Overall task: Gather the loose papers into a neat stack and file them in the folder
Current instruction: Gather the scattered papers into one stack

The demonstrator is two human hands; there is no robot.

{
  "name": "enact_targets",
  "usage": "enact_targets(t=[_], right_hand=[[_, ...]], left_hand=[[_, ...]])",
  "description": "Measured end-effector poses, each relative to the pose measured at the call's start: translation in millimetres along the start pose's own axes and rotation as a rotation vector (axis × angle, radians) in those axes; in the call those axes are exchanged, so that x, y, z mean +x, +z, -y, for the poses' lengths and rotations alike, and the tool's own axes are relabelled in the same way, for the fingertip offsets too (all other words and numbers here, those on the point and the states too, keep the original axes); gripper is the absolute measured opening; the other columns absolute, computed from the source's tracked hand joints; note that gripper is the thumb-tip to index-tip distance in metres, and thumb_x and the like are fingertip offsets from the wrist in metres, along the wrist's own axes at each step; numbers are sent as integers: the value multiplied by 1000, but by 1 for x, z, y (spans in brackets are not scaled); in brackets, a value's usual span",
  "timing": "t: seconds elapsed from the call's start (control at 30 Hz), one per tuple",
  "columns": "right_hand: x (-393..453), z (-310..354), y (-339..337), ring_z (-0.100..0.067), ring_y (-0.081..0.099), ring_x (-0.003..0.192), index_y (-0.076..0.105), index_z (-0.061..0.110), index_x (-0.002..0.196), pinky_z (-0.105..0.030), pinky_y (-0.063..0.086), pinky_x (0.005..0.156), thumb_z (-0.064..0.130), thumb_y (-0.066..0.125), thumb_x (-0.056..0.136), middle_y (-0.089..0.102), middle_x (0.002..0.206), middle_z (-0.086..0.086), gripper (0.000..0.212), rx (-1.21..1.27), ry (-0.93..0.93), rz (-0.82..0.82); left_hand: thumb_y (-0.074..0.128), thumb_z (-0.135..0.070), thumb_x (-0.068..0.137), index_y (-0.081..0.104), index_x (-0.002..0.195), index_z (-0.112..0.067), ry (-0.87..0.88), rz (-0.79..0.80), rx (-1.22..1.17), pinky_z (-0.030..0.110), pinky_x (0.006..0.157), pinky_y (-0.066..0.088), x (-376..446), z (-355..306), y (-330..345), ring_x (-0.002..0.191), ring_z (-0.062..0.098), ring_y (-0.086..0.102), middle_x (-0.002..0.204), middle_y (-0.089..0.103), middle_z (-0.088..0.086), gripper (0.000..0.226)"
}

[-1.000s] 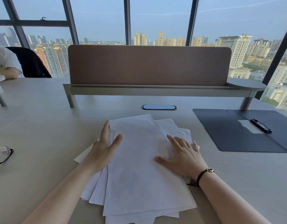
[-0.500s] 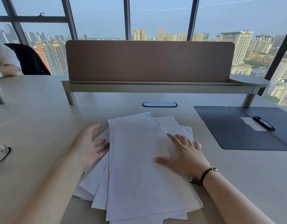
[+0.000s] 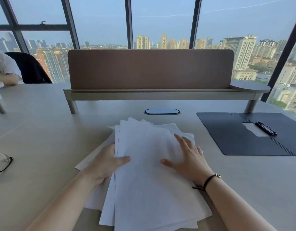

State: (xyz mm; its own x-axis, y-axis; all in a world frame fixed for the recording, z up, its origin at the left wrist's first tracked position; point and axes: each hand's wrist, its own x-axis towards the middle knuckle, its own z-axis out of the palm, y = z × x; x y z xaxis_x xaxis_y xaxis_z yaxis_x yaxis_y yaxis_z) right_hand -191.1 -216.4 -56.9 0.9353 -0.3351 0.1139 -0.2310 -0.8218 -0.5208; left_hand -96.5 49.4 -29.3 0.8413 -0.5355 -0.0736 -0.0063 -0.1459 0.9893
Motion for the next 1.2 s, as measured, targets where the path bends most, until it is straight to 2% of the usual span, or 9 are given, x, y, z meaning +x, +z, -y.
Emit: enact_targets(t=[0.13,0.2,0.27,0.4,0.5,0.63,0.77,1.07,1.2], right_hand=[[-6,0,-14,-20,23,152,7,33,159,-46,25,123,87,66,54,22,165,3,131,372,100,-67],[-11,2,-18,-16,42,143,15,44,155,-46,40,115,76,78,59,38,157,8,120,588,97,-17],[-16,10,-22,-16,65,122,38,44,144,-46,56,99,53,88,68,63,138,5,91,826,90,43],[-23,39,-48,-27,77,88,70,7,103,-44,60,85,9,74,87,80,97,-11,17,1152,103,137],[-21,61,-79,-33,76,92,72,-2,108,-46,61,86,5,74,85,78,105,-19,24,1202,37,94],[-18,94,-131,-31,76,90,72,-2,109,-41,62,78,11,76,79,78,105,-18,33,1242,-186,-23],[-21,111,-147,-27,77,91,73,3,109,-37,63,76,10,76,83,80,104,-13,26,1161,-328,-130],[-51,66,-86,-35,76,94,78,3,97,-40,64,77,6,79,81,81,97,-13,17,1121,-161,-116],[-51,72,-86,-33,77,95,76,2,103,-43,63,80,11,80,79,80,101,-14,26,1205,-155,-138]], left_hand=[[68,5,85,59,127,-9,177,-101,-146,40,83,61,-10,-15,-1,108,31,71,118,74,11,45],[66,5,86,59,127,-8,253,-152,-200,36,79,62,-16,-25,-1,104,30,73,116,75,11,44],[66,3,85,62,123,-10,323,-189,-187,33,76,62,-23,-33,0,101,26,74,113,76,8,40],[75,-23,85,67,118,-19,442,-234,-105,35,79,61,-28,-56,-2,102,26,74,112,77,4,35],[78,-39,79,70,112,-29,519,-223,4,42,85,60,-33,-86,-6,102,23,74,113,77,-1,36],[72,-20,85,67,118,-16,657,-314,53,27,83,60,-38,-133,-12,99,12,74,108,78,-7,33],[72,-21,87,66,109,-27,738,-415,71,23,80,58,-41,-144,-12,98,6,73,104,76,-12,23],[75,-9,85,68,97,-24,605,-422,96,13,70,54,-52,-62,24,81,-3,73,86,77,-23,21],[78,-26,82,69,105,-21,604,-452,15,25,76,58,-48,-72,24,88,9,75,96,79,-9,25]])
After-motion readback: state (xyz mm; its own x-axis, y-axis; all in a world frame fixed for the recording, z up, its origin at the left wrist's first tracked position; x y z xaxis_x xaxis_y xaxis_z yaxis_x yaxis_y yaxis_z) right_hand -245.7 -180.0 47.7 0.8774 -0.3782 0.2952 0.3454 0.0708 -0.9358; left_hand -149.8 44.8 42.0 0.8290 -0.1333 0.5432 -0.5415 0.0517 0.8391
